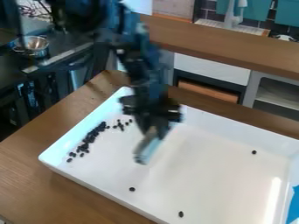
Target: Sweep into pile
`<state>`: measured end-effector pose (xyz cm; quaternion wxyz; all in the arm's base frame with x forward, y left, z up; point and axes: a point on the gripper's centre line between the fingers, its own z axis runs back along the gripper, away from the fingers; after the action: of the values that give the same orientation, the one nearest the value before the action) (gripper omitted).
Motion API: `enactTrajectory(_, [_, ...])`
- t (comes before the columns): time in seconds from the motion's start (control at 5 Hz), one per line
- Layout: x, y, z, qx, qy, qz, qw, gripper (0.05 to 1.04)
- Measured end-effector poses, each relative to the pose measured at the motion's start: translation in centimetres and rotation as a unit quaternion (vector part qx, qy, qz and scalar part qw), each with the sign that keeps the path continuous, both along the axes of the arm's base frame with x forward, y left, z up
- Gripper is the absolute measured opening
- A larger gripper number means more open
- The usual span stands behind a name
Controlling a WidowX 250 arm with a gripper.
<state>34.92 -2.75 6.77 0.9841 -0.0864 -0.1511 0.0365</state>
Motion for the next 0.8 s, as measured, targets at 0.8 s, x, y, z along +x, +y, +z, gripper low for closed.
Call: enactTrajectory(0.8, [5.1, -15.2, -4.4, 0.036, 0.034, -0.006, 0.9988, 0.347])
